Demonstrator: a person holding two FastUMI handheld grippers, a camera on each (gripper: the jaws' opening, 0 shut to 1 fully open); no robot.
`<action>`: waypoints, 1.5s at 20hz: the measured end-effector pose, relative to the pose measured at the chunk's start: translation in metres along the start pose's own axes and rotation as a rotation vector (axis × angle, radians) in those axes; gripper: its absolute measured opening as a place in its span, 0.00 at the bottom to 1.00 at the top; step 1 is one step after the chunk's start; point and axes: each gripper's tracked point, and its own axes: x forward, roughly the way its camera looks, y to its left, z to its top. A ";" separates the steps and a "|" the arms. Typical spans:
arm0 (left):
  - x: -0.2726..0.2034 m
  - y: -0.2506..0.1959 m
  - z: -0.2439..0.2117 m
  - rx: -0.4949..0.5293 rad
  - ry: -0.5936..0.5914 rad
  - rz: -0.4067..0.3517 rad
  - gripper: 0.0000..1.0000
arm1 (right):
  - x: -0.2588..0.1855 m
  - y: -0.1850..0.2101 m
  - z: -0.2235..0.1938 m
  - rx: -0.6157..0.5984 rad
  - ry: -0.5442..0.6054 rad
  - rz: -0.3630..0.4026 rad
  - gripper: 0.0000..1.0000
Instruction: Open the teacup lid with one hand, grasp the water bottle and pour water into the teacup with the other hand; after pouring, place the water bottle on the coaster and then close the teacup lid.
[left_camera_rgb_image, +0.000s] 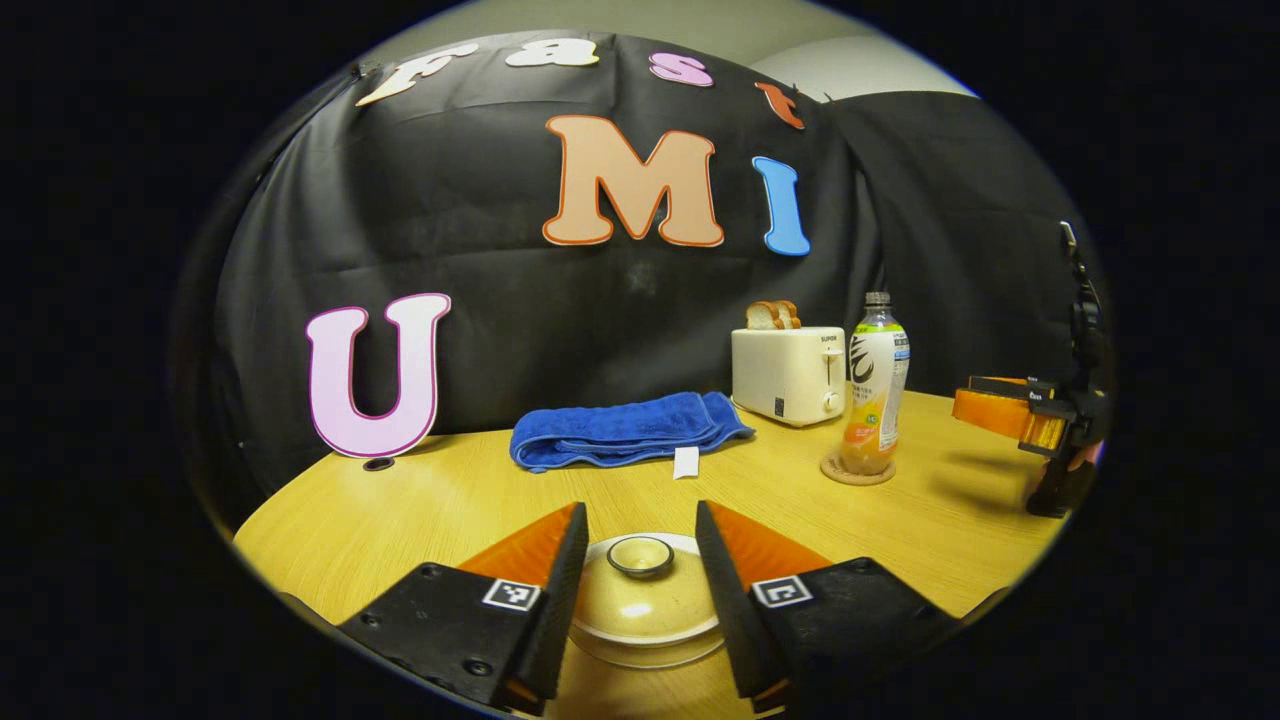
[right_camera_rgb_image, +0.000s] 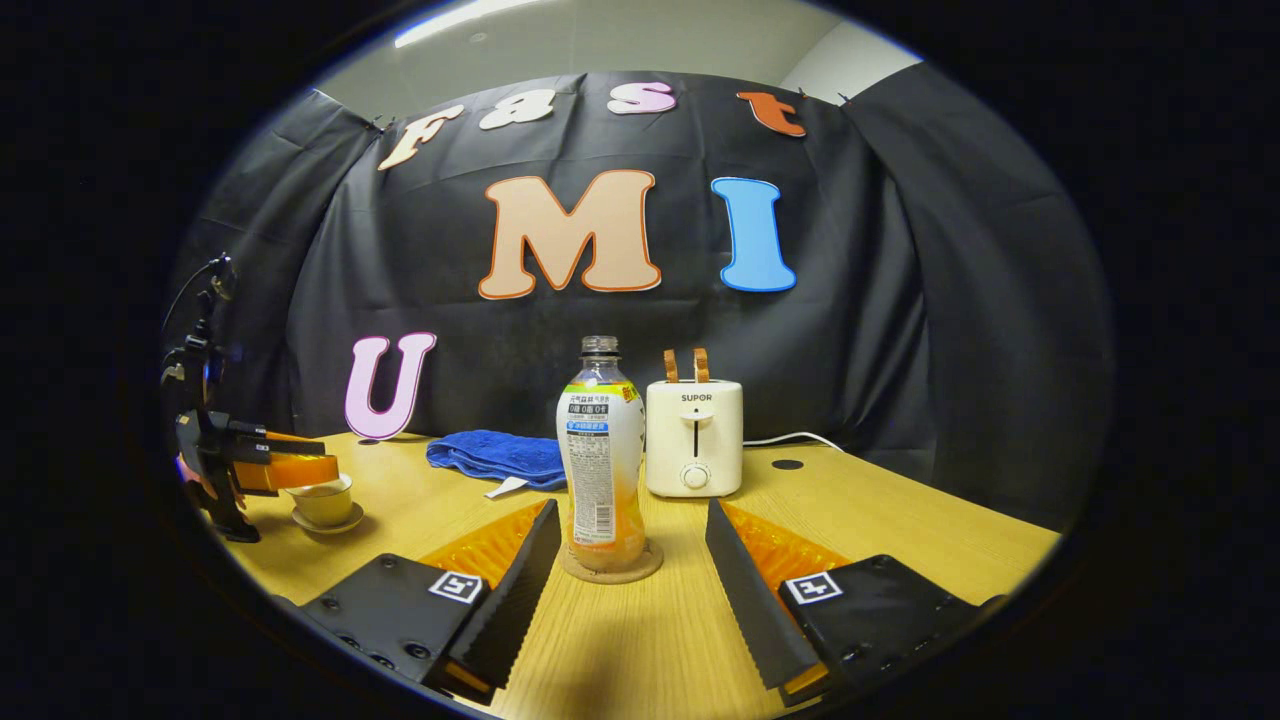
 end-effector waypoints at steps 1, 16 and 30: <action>-0.002 0.002 0.001 -0.010 -0.018 0.005 0.71 | 0.000 -0.001 0.000 0.000 -0.001 -0.002 0.93; -0.057 0.036 0.007 -0.043 -0.092 0.181 0.91 | -0.002 -0.010 0.001 -0.001 -0.003 -0.057 0.96; -0.115 0.099 0.001 -0.042 -0.076 0.580 0.93 | -0.004 -0.011 0.001 -0.001 -0.003 -0.064 0.96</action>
